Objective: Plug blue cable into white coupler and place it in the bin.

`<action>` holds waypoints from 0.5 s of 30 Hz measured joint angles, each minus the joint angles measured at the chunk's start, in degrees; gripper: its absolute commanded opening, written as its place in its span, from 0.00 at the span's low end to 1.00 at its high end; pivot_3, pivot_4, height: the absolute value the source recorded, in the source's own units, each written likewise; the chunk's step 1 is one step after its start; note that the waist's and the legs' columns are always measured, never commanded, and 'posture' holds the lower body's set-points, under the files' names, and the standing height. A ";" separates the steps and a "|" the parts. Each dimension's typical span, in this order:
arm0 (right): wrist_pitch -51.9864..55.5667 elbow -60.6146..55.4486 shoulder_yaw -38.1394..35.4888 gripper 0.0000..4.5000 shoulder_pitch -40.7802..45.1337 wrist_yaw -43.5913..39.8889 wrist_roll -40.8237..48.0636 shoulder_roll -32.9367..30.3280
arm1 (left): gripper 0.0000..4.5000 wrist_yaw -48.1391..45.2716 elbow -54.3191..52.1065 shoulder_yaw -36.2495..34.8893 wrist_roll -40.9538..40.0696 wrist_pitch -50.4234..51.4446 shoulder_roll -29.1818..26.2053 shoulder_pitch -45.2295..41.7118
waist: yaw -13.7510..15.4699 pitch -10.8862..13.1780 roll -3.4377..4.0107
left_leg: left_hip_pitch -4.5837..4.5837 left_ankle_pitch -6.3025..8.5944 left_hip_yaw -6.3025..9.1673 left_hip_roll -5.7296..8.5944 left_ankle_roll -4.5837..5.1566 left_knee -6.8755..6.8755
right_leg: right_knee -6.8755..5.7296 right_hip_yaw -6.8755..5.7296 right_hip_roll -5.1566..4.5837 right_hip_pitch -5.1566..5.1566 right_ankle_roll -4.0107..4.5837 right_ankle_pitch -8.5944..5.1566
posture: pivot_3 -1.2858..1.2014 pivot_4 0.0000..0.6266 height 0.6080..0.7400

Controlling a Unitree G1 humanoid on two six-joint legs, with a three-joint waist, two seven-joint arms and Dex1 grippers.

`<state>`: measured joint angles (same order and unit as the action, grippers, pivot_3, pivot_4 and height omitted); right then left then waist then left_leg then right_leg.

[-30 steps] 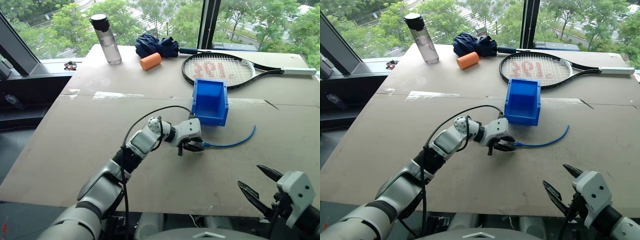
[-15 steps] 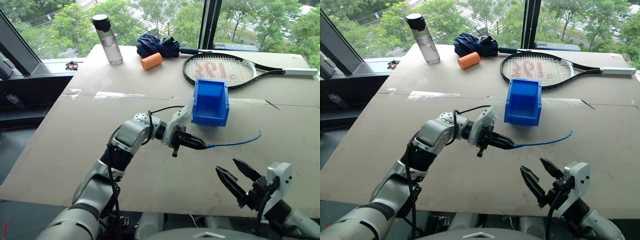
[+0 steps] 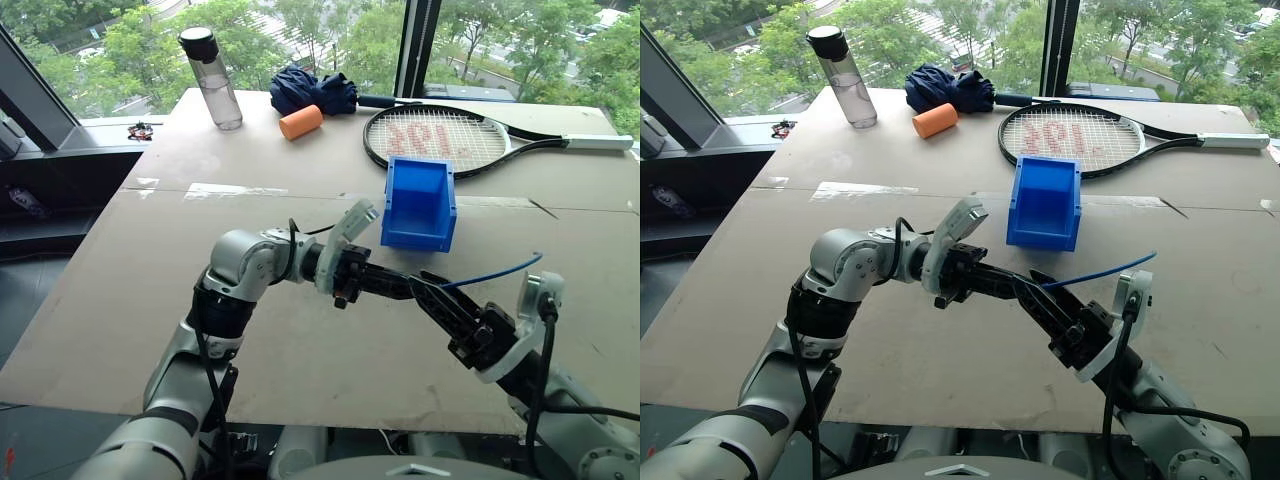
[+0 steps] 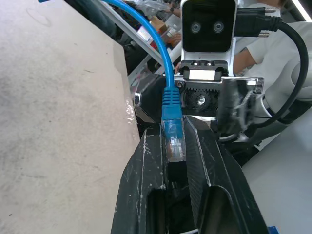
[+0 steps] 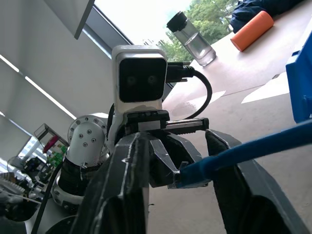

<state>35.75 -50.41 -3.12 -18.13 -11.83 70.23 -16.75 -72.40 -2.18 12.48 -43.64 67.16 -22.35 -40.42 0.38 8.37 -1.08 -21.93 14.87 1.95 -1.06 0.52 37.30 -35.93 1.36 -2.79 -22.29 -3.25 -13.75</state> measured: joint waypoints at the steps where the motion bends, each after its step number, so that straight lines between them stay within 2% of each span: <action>1: -0.33 0.02 -0.03 0.02 0.04 0.24 0.81 -0.28 | 0.00 0.15 -0.03 -0.41 -0.50 0.15 -0.08 0.08 | 0.00 0.00 0.00 | 0.00 0.00 0.00 0.00 0.00 0.00 | 0.00 -0.01 0.00 0.00 0.00 0.00 | 0.52 0.24 1.00; 10: -2.64 0.01 0.30 0.00 0.74 1.86 4.59 -3.86 | 0.00 1.27 -1.13 -0.70 -1.52 -1.42 -0.07 0.25 | -0.10 0.00 0.00 | 0.00 0.00 -0.02 0.01 0.00 0.00 | 0.00 -0.01 0.01 0.00 0.01 0.00 | 0.52 0.24 1.00; 12: -3.34 0.10 0.18 0.00 1.08 2.30 5.06 -4.60 | 0.22 1.86 -1.18 -0.66 -1.21 -2.89 0.27 0.26 | -0.10 0.00 0.00 | 0.00 0.00 -0.03 0.01 0.00 0.00 | 0.00 -0.01 0.01 0.00 0.01 0.00 | 0.52 0.24 1.00; 15: -3.74 0.25 0.11 0.00 1.33 2.44 5.86 -5.59 | 0.49 3.03 -2.15 -0.21 0.41 -5.18 -0.54 0.42 | -0.21 0.00 0.00 | 0.01 0.00 -0.03 0.01 0.00 -0.01 | 0.00 0.01 0.01 0.00 0.01 0.00 | 0.52 0.24 1.00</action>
<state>32.01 -50.15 -3.01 -16.80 -9.39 76.09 -22.34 -69.37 -4.33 12.26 -43.22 61.97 -22.90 -40.00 0.17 8.37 -1.08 -21.92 14.87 1.92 -1.05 0.52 37.29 -35.93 1.37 -2.78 -22.29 -3.24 -13.75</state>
